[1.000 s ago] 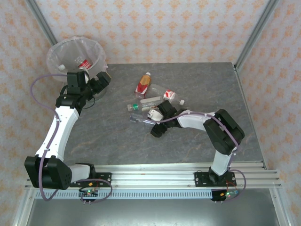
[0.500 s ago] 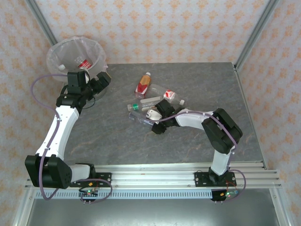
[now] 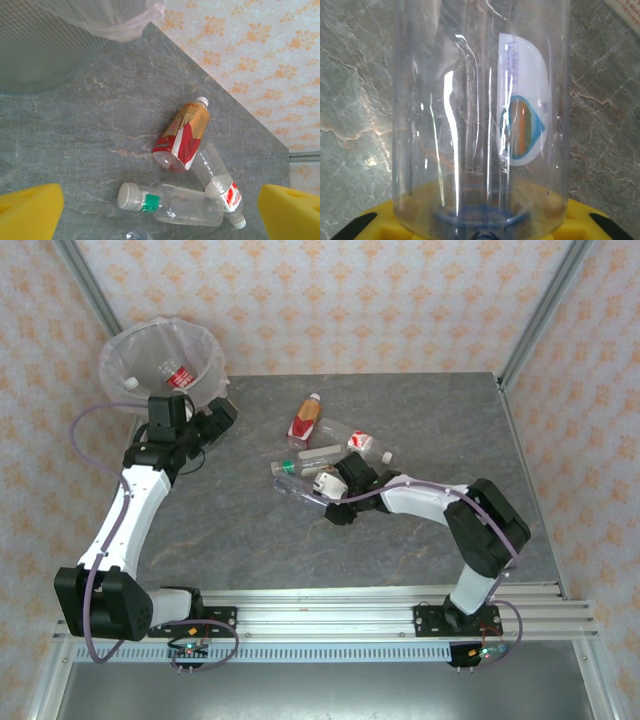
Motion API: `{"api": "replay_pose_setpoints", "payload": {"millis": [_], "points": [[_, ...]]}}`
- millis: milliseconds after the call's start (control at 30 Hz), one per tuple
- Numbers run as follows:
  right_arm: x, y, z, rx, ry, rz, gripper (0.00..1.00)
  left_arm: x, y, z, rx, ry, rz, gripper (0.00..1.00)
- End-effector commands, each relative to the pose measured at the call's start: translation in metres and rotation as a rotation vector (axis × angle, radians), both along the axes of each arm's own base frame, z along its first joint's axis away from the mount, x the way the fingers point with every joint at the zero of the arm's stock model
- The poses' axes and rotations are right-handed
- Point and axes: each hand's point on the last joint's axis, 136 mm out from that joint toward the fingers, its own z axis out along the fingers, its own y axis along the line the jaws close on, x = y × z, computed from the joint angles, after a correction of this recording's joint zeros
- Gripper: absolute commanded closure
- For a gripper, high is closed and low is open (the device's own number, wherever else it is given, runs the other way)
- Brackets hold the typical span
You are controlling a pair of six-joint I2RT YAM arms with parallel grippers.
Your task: Put the plastic bottles in the bin
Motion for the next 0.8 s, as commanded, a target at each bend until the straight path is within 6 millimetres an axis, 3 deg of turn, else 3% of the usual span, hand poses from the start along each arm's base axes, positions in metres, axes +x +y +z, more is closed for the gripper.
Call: {"api": "replay_pose_setpoints", "payload": {"millis": [0,333,767], "points": [[-0.001,0.002,0.015,0.051,-0.046,-0.027,1.00,-0.007,-0.006,0.002,-0.006,-0.014,0.002,0.00],[0.026,0.029,0.076,0.525,-0.109,-0.330,1.00,-0.011,-0.048,-0.017,-0.057,-0.044,-0.034,0.00],[0.020,0.044,0.110,0.680,-0.047,-0.359,1.00,-0.003,-0.134,-0.006,-0.177,-0.150,-0.370,0.00]]}}
